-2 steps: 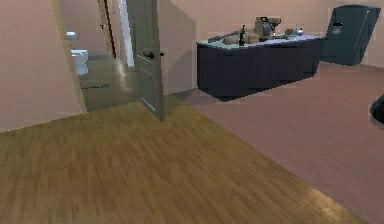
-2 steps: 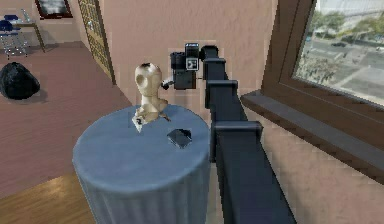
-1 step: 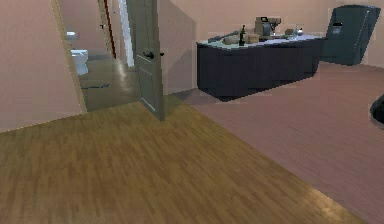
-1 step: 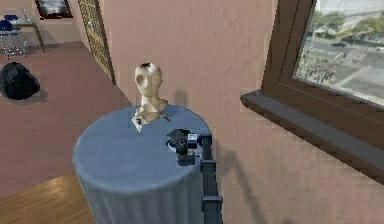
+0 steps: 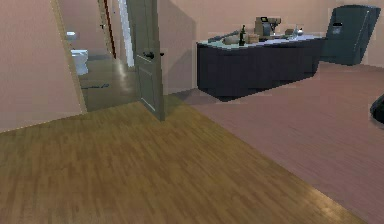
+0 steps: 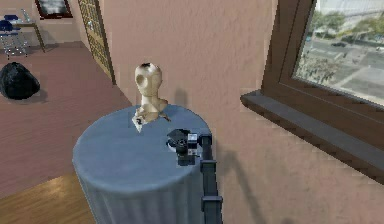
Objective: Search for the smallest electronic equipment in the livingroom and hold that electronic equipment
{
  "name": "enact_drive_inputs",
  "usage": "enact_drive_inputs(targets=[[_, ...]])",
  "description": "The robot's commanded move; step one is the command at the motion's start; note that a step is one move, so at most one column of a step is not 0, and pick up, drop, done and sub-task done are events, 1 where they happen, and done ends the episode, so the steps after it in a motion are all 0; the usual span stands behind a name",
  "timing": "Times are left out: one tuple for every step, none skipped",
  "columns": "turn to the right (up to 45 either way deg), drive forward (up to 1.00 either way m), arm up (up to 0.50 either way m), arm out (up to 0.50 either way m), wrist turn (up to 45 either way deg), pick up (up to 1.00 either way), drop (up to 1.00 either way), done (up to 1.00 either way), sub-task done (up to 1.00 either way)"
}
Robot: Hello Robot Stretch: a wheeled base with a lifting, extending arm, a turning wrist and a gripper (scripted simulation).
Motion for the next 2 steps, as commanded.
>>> enact_drive_inputs(targets=[[0.0, 0.00, 0.10, 0.00, 0.0, 0.00, 0.00, 0.00, 0.00], [0.0, 0.00, 0.00, 0.00, 0.0, 0.00, 0.00, 1.00, 0.00]])
